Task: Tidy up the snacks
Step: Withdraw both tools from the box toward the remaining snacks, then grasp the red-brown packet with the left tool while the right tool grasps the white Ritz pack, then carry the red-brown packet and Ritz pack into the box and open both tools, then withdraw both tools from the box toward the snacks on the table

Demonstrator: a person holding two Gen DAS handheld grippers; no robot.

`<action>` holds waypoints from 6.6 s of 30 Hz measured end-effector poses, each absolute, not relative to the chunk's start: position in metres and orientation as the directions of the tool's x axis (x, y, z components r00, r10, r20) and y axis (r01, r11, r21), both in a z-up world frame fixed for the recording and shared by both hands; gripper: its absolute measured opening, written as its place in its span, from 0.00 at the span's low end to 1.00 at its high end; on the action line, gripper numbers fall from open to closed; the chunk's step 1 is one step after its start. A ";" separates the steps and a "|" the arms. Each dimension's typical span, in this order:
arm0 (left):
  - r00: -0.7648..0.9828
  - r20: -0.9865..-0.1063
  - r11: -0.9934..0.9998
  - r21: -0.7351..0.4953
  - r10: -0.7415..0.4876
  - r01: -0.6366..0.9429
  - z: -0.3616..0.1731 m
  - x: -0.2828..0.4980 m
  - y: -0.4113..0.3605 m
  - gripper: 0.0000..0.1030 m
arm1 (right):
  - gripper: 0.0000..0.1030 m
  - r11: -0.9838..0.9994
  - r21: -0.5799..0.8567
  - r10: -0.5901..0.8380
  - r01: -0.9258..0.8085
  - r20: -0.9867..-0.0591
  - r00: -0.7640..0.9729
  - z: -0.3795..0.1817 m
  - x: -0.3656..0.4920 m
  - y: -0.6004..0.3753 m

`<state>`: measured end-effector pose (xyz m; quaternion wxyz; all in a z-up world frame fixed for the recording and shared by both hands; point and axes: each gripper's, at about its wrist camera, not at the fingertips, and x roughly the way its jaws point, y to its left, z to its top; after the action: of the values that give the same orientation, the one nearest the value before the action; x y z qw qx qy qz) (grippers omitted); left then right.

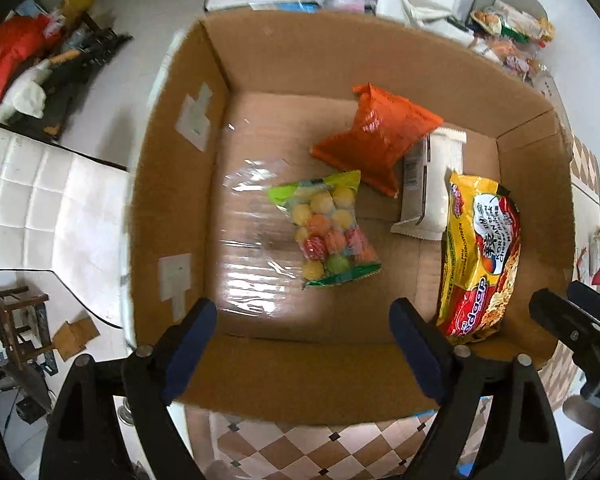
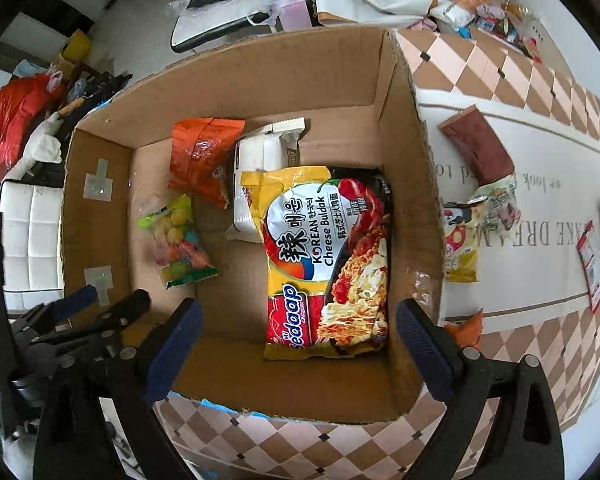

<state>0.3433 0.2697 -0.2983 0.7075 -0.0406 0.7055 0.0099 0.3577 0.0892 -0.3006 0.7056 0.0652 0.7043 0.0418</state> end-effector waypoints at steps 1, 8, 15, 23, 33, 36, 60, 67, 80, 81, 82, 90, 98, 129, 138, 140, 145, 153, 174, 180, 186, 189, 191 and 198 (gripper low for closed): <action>0.022 -0.999 0.997 -0.042 -0.041 -0.070 -0.292 0.341 0.268 0.86 | 0.96 0.989 0.148 0.148 0.028 -0.989 0.011 -0.299 0.356 0.089; 0.176 -0.984 0.997 -0.020 -0.005 -0.081 -0.240 0.319 0.265 0.86 | 0.96 0.991 0.130 0.133 -0.043 -0.986 0.098 -0.263 0.331 0.090; 0.298 -0.955 0.997 -0.015 0.008 -0.075 -0.195 0.294 0.255 0.86 | 0.96 0.989 0.117 0.131 -0.086 -0.976 0.172 -0.227 0.303 0.091; 0.369 -0.930 0.997 -0.028 -0.001 -0.066 -0.158 0.270 0.241 0.86 | 0.96 0.985 0.133 0.157 -0.112 -0.958 0.242 -0.186 0.270 0.089; 0.390 -0.911 0.986 -0.161 -0.135 -0.034 -0.145 0.269 0.199 1.00 | 0.98 0.965 0.245 0.262 -0.097 -0.931 0.255 -0.161 0.247 0.048; 0.391 -0.908 0.985 -0.171 -0.151 -0.017 -0.145 0.280 0.165 1.00 | 0.98 0.960 0.273 0.279 -0.060 -0.925 0.257 -0.161 0.247 0.013; -0.153 -0.976 0.985 -0.145 -0.158 -0.096 -0.376 0.463 -0.088 1.00 | 0.98 0.675 0.269 0.249 0.687 -0.960 0.132 -0.335 0.320 -0.437; -0.220 -0.967 0.986 -0.098 -0.127 -0.138 -0.411 0.482 -0.092 1.00 | 1.00 0.681 0.163 0.194 0.714 -0.980 0.039 -0.374 0.360 -0.454; -0.134 -0.991 0.999 -0.019 -0.015 0.026 -0.412 0.492 -0.128 0.60 | 0.99 0.989 -0.145 -0.144 0.006 -0.987 -0.069 -0.368 0.426 -0.361; -0.125 -0.992 0.999 -0.020 -0.015 0.045 -0.409 0.492 -0.133 0.54 | 0.99 0.989 -0.148 -0.149 -0.025 -0.986 -0.080 -0.371 0.428 -0.357; -0.126 -0.992 0.998 -0.033 -0.025 0.059 -0.407 0.490 -0.138 0.52 | 0.99 0.987 -0.140 -0.148 -0.082 -0.984 -0.104 -0.377 0.431 -0.352; -0.104 -0.994 0.993 -0.035 -0.024 0.111 -0.408 0.477 -0.151 0.52 | 0.97 0.939 -0.149 -0.224 -0.311 -0.949 -0.223 -0.427 0.435 -0.342; -0.163 -0.973 0.986 -0.168 -0.164 0.009 -0.403 0.479 -0.125 0.57 | 0.76 0.999 -0.036 -0.036 -0.007 -0.981 -0.191 -0.422 0.450 -0.373; 0.049 -0.966 0.959 -0.243 -0.252 0.144 -0.290 0.436 -0.113 0.51 | 0.75 0.970 0.158 0.158 0.186 -0.987 0.015 -0.339 0.410 -0.367; 0.169 -0.948 0.961 -0.256 -0.271 0.102 -0.211 0.396 0.031 0.51 | 0.75 0.938 0.329 0.314 0.110 -0.940 0.132 -0.253 0.390 -0.255; 0.179 -0.953 0.969 -0.232 -0.243 0.082 -0.202 0.384 0.073 0.51 | 0.75 0.928 0.361 0.348 0.089 -0.928 0.137 -0.243 0.378 -0.212; 0.159 -0.976 0.989 -0.149 -0.150 0.019 -0.207 0.366 0.179 0.51 | 0.75 0.896 0.442 0.435 0.048 -0.894 0.108 -0.237 0.357 -0.096; 0.054 -0.993 0.992 -0.108 -0.104 -0.071 -0.260 0.355 0.272 0.52 | 0.75 0.879 0.467 0.467 0.094 -0.884 0.026 -0.275 0.347 0.054; -0.068 -0.985 0.984 -0.153 -0.160 -0.096 -0.303 0.343 0.306 0.85 | 0.94 0.953 0.288 0.295 0.099 -0.953 -0.072 -0.333 0.349 0.135; -0.015 -0.989 0.987 -0.147 -0.149 -0.066 -0.284 0.332 0.296 0.88 | 0.95 0.974 0.219 0.221 0.056 -0.975 -0.033 -0.312 0.336 0.126; 0.107 -0.991 0.996 -0.089 -0.086 -0.029 -0.245 0.310 0.282 0.88 | 0.95 0.987 0.160 0.160 -0.001 -0.986 0.045 -0.281 0.321 0.116; 0.168 -0.984 0.997 -0.071 -0.067 -0.017 -0.228 0.298 0.277 0.88 | 0.95 0.991 0.132 0.134 -0.024 -0.986 0.100 -0.260 0.309 0.111; 0.200 -0.978 0.998 -0.064 -0.060 -0.014 -0.218 0.290 0.275 0.88 | 0.95 0.994 0.107 0.110 -0.032 -0.984 0.141 -0.247 0.299 0.110; 0.284 -0.958 0.999 -0.049 -0.046 -0.002 -0.186 0.265 0.270 0.88 | 0.95 0.995 0.089 0.097 -0.048 -0.971 0.219 -0.211 0.265 0.102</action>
<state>0.2646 0.2703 -0.1864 0.8009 -0.0200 0.5983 -0.0139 0.2647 0.1025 -0.2110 0.7805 0.0199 0.6231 0.0463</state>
